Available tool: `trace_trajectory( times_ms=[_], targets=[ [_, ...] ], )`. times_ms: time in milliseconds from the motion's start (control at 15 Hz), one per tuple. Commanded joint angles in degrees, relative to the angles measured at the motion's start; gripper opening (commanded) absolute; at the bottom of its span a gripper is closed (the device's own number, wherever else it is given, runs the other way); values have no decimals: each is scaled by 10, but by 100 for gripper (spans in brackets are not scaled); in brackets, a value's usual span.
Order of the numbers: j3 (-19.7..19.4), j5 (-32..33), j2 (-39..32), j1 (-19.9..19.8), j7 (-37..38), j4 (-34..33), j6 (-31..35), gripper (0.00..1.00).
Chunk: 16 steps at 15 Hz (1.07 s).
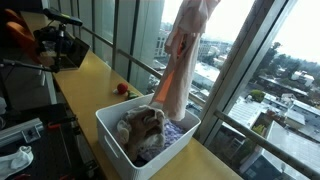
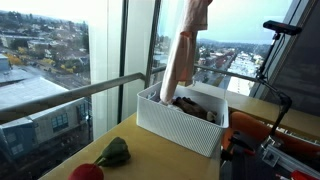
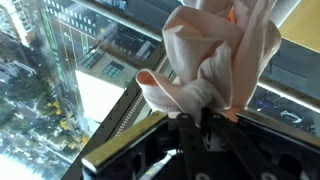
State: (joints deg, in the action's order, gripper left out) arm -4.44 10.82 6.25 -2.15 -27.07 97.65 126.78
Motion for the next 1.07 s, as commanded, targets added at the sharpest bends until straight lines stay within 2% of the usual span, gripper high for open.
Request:
trace_trajectory(
  times_ms=[0,400,1000],
  targets=[
    [-2,-8,-9,-2,-3,37,20,3],
    [0,-41,-63,-2,-9,140,80,3],
    [19,-86,-186,-16,-20,181,116,3]
  ],
)
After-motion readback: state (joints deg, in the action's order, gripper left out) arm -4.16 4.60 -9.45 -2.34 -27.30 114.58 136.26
